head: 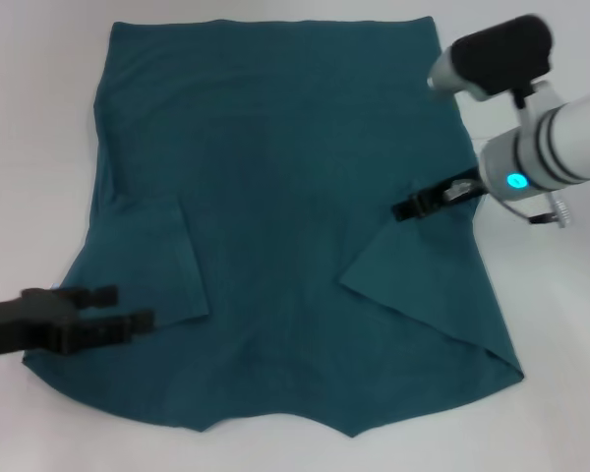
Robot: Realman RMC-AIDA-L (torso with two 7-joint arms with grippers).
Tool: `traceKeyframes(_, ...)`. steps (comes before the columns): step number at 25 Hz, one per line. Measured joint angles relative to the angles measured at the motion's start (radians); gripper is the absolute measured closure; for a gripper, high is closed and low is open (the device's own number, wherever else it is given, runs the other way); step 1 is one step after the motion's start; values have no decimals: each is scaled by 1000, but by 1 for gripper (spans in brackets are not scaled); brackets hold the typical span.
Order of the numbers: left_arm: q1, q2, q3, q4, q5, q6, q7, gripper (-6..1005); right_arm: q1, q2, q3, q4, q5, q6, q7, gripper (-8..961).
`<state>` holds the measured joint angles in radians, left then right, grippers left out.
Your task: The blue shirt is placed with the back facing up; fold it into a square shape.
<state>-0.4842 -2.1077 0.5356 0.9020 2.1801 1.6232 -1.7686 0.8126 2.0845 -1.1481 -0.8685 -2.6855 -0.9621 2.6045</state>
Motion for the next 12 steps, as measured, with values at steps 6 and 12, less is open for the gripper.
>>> traceKeyframes(6, 1, 46, -93, 20, 23, 54, -155, 132, -107, -10, 70, -176, 177, -250, -205, 335)
traceKeyframes(12, 3, 54, -99, 97, 116, 55, -322, 132, -147, -12, 191, -236, 277, -512, -434, 324)
